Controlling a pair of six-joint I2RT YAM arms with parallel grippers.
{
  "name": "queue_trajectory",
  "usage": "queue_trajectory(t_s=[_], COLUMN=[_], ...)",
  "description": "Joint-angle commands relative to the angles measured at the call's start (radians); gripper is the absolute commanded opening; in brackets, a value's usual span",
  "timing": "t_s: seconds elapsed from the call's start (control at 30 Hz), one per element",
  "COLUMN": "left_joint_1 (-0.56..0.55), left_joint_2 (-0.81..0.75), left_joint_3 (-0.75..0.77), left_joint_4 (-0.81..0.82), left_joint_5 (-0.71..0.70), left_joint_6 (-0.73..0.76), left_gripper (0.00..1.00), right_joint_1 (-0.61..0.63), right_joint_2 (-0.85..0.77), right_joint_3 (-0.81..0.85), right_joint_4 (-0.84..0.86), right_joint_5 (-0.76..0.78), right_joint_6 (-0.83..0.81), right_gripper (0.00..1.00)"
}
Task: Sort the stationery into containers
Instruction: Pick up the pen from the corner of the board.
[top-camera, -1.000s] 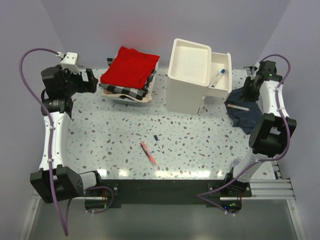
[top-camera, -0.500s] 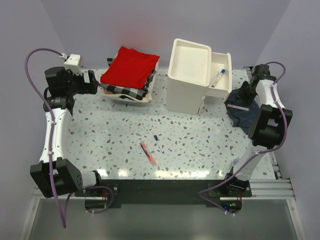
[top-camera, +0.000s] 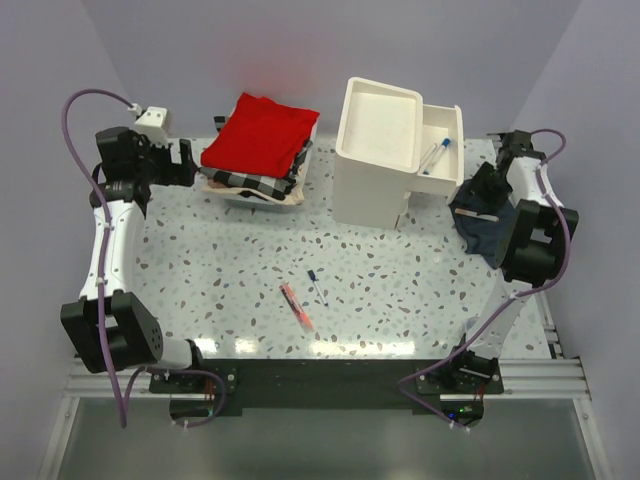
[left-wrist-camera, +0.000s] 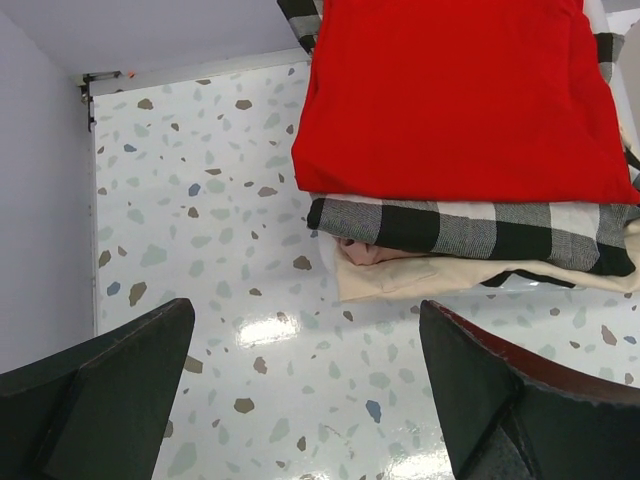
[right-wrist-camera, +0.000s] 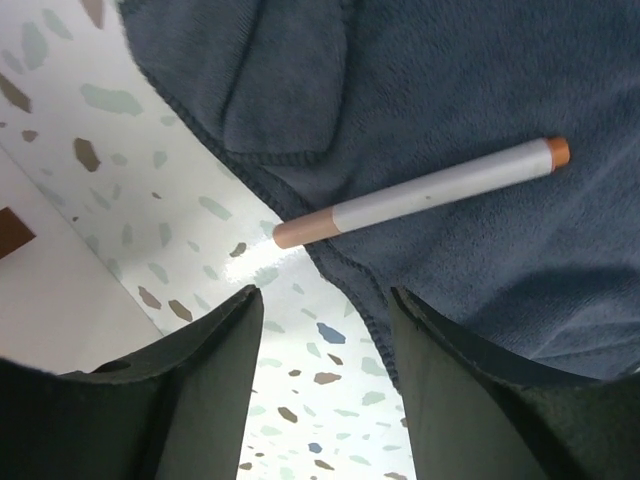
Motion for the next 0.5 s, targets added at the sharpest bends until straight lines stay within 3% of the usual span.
queue_trajectory(t_s=[0.0, 0.17, 0.47], left_joint_1=[0.007, -0.018, -0.036], left_joint_2=[0.021, 0.042, 0.050], left_joint_3=[0.066, 0.071, 0.063], left_joint_4=[-0.011, -0.019, -0.027], left_joint_5=[-0.008, -0.019, -0.036], left_joint_6=[0.033, 0.046, 0.063], left_gripper=[1.00, 1.00, 1.00], right_joint_1=[0.015, 0.015, 0.016], right_joint_2=[-0.023, 0.022, 0.079], right_joint_3=[-0.027, 0.040, 0.056], right_joint_4=[-0.027, -0.021, -0.012], right_joint_5=[0.040, 0.049, 0.048], right_joint_6=[0.083, 0.091, 0.091], right_gripper=[0.57, 0.51, 0.51])
